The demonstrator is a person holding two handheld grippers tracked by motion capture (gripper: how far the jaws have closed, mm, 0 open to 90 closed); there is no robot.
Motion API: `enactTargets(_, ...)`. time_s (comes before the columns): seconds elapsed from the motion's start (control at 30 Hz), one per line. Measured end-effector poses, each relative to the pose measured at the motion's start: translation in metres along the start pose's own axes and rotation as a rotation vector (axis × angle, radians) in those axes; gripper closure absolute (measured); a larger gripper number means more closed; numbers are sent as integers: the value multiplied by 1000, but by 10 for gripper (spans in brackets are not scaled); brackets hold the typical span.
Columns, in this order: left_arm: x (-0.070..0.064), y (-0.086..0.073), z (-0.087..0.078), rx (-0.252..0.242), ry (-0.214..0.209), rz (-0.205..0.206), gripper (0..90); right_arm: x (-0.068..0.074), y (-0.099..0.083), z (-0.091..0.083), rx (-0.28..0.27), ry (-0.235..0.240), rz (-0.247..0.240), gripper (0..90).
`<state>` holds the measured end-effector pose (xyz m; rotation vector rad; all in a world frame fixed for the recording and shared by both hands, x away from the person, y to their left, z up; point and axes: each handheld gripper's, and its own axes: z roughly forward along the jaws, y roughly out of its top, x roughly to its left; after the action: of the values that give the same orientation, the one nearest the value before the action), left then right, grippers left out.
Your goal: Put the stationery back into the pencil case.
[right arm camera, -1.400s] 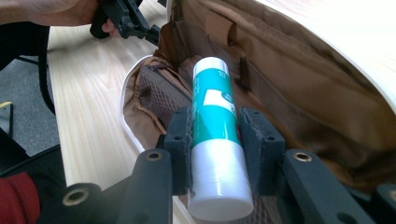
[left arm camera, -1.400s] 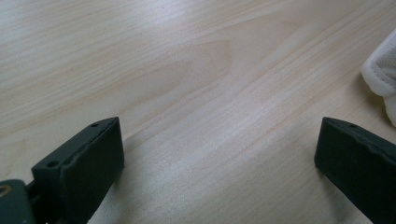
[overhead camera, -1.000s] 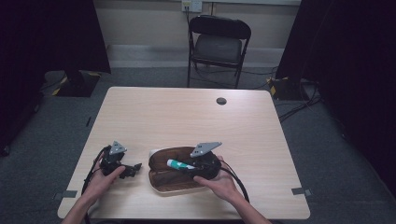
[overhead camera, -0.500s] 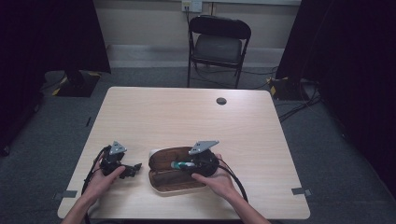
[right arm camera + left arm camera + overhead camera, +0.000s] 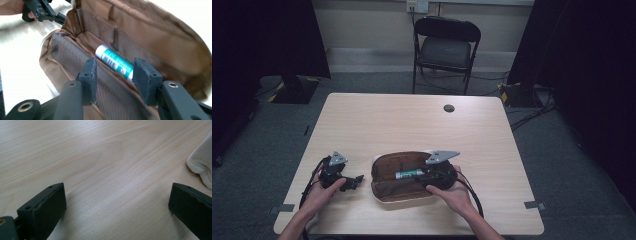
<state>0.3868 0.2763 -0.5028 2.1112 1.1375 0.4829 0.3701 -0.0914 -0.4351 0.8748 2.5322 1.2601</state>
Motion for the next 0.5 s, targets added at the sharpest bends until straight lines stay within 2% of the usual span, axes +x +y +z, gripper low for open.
enactTargets(0.1,0,0,0,0,0,0,10,-5,-3,-7,-10,-14,2,572)
enactTargets(0.3,0,0,0,0,0,0,10,-21,-13,-30,-49,-60,60,556)
enactTargets(0.5,0,0,0,0,0,0,10,-30,-24,-45,-60,-89,89,526)
